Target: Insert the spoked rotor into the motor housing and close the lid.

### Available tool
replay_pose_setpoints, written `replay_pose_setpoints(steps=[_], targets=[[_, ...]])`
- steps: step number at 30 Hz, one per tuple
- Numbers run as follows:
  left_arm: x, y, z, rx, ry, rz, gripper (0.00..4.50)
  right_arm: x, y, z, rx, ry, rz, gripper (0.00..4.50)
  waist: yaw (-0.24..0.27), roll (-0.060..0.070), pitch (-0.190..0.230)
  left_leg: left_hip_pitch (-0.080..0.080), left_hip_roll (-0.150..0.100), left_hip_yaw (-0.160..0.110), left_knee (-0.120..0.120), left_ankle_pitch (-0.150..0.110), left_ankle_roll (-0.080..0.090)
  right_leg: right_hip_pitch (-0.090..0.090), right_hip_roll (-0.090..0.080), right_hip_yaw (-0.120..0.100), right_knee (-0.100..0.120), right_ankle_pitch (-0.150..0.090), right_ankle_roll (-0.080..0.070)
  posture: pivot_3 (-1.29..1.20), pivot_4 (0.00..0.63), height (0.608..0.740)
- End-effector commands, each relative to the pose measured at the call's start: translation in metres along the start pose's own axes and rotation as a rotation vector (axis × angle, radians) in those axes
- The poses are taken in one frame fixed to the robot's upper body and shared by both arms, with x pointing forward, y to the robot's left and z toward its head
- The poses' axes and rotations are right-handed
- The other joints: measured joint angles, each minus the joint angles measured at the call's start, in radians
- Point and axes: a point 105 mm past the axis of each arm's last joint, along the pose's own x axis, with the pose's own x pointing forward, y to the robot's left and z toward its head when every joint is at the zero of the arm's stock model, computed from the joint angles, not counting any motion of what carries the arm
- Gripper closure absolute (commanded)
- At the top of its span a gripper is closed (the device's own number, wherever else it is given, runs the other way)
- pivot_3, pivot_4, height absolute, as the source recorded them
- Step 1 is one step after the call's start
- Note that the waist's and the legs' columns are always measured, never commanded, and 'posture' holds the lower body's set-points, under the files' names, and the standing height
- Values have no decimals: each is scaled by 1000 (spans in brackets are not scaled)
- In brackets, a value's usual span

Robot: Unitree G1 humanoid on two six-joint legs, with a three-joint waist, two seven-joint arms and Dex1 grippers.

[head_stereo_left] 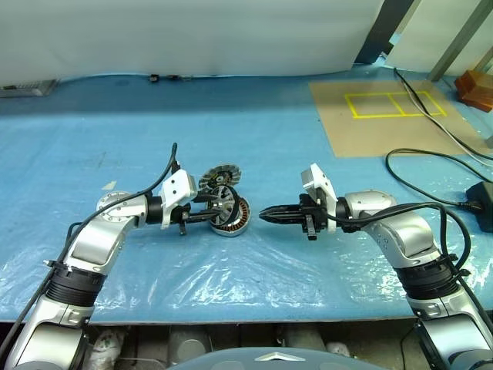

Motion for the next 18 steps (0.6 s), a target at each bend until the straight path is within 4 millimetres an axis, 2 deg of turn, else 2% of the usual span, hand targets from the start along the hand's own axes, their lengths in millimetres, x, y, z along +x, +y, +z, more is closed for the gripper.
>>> replay_pose_setpoints(steps=[1,5,8,15,18], targets=[[0,-2,-4,-3,43,-18,2790,1,-4,6,-37,-6,-21,4500,0,0,0,0,0,0,0,0,0,0,0,0,0,0,0,0,150,740],[2,-3,-1,18,40,-43,1849,2,-8,2,-35,-1,-39,4500,0,0,0,0,0,0,0,0,0,0,0,0,0,0,0,0,150,740],[2,-1,0,27,46,-42,855,2,-11,1,-31,-1,-51,4500,0,0,0,0,0,0,0,0,0,0,0,0,0,0,0,0,150,740],[-3,4,15,41,-13,-9,855,0,-15,0,-22,-12,-70,4500,0,0,0,0,0,0,0,0,0,0,0,0,0,0,0,0,150,740],[-8,-4,14,29,-11,-33,855,1,-15,8,-13,-47,-63,4500,-2,0,0,0,0,0,0,0,0,0,0,0,0,0,0,0,150,740]])
